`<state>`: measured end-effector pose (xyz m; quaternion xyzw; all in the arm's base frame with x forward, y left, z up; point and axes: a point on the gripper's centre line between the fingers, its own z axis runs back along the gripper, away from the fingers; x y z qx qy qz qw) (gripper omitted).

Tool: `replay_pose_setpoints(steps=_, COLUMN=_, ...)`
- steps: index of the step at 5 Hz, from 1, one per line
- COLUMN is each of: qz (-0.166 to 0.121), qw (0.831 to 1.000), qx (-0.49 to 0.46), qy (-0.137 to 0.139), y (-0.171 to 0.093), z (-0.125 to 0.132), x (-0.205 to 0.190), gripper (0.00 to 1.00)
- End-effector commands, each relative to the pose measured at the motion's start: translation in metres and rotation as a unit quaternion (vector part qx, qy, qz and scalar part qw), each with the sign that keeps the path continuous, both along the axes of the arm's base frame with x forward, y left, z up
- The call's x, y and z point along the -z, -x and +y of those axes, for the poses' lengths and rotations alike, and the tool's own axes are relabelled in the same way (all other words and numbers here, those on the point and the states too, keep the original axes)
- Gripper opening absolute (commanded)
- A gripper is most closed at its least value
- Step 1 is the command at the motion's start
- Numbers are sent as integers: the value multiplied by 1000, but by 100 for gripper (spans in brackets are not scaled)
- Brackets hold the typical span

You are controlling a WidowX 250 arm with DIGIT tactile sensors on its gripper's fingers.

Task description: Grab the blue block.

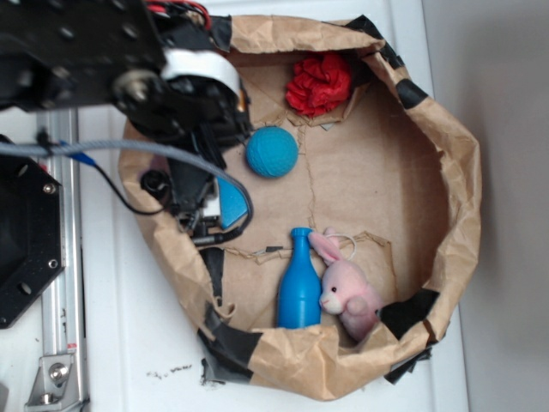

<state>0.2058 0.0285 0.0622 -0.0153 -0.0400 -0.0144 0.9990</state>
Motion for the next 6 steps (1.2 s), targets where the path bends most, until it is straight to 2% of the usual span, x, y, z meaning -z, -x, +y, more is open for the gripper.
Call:
replay_pose_setpoints(steps=1, qz=-17, qw=995, qx=62, qy=-81, y=-13, z=-20, x=17, gripper=100)
replay_pose_setpoints(steps=2, qz=-24, qw=986, qx=139, qy=-91, y=-15, z=-32, x=37, gripper=100)
replay_pose_setpoints(steps=3, qz=-4, qw=983, qx=176, qy=-59, y=-15, z=-38, x=49, gripper=100)
replay_pose_setpoints(steps=5, qz=-22, qw=982, qx=185, qy=-18, y=-23, z=-34, x=59, gripper=100)
replay_pose_setpoints(steps=6, qz=-28, qw=983, qx=178, qy=-16, y=-27, z=-30, x=58, gripper=100)
